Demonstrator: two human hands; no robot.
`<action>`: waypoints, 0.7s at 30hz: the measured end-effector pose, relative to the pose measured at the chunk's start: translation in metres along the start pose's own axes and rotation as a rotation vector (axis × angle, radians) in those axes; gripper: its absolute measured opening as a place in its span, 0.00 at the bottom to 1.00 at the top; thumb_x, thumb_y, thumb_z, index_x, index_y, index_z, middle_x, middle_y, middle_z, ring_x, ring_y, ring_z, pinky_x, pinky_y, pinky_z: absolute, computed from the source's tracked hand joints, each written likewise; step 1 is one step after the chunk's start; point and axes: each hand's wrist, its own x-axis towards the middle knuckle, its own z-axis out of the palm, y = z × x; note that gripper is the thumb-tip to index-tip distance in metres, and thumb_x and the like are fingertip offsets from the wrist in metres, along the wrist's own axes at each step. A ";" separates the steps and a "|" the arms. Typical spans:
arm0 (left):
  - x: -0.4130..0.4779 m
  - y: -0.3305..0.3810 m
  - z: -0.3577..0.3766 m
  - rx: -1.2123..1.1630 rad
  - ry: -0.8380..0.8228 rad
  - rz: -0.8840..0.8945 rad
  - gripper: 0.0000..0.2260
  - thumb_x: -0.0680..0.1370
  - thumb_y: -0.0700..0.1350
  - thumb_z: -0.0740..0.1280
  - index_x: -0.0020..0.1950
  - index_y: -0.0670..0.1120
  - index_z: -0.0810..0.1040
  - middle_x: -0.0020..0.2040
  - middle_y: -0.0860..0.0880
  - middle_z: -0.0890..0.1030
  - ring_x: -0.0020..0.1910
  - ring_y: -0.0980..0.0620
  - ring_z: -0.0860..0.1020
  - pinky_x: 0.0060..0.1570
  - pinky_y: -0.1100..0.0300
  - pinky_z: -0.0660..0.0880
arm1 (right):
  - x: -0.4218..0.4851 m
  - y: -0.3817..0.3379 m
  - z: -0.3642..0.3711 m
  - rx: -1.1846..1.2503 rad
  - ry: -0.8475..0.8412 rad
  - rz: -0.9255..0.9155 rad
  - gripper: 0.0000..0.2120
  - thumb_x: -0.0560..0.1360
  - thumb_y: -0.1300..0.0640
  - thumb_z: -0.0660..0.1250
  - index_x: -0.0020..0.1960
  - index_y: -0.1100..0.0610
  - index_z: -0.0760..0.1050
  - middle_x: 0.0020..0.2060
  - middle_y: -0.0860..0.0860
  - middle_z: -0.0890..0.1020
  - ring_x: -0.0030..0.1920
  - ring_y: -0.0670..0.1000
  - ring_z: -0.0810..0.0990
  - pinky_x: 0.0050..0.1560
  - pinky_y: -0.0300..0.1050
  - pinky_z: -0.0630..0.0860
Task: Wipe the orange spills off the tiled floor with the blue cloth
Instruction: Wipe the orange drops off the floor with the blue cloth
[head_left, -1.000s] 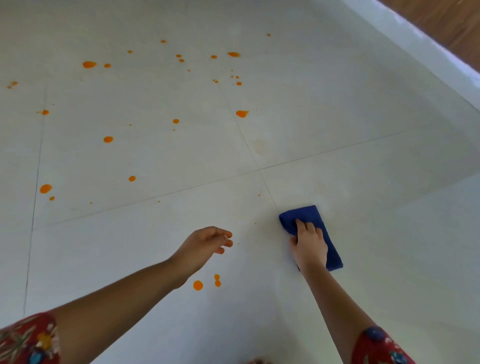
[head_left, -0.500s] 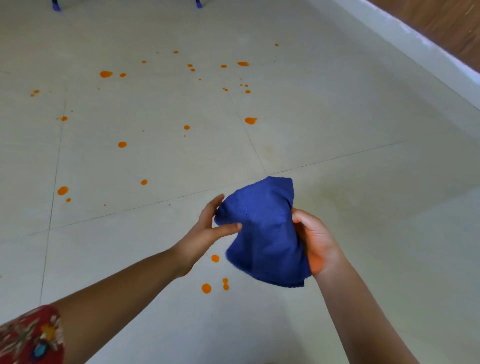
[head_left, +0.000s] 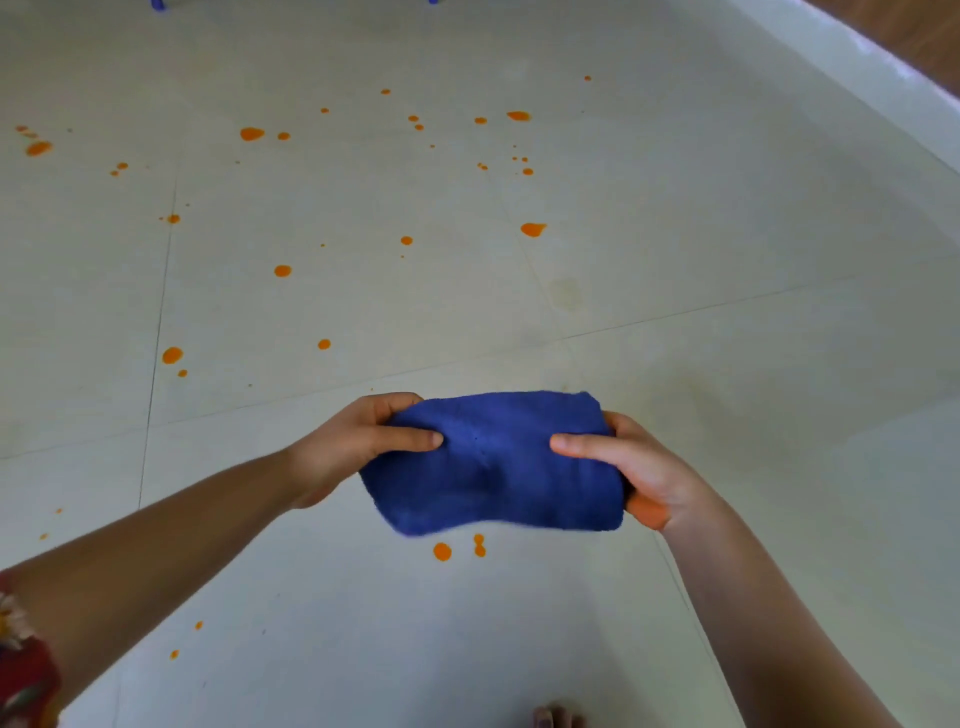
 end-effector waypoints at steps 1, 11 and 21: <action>-0.005 -0.003 -0.003 0.003 -0.007 -0.015 0.12 0.70 0.44 0.74 0.52 0.43 0.80 0.48 0.47 0.84 0.48 0.51 0.82 0.46 0.61 0.75 | -0.003 0.004 0.000 0.007 -0.019 -0.028 0.22 0.62 0.59 0.73 0.56 0.58 0.79 0.49 0.53 0.86 0.50 0.51 0.85 0.44 0.39 0.79; 0.002 -0.067 0.002 -0.004 0.288 -0.026 0.15 0.74 0.43 0.71 0.60 0.53 0.78 0.59 0.56 0.81 0.59 0.56 0.77 0.51 0.64 0.70 | 0.002 0.037 -0.006 0.169 0.263 -0.194 0.15 0.72 0.71 0.63 0.45 0.52 0.77 0.37 0.47 0.82 0.41 0.49 0.81 0.41 0.39 0.77; 0.019 -0.112 -0.009 0.475 0.258 -0.058 0.12 0.77 0.46 0.68 0.59 0.59 0.76 0.68 0.57 0.72 0.67 0.57 0.70 0.59 0.63 0.64 | 0.032 0.066 -0.021 -1.305 0.046 0.048 0.19 0.75 0.49 0.67 0.65 0.44 0.73 0.69 0.40 0.70 0.65 0.47 0.74 0.59 0.47 0.74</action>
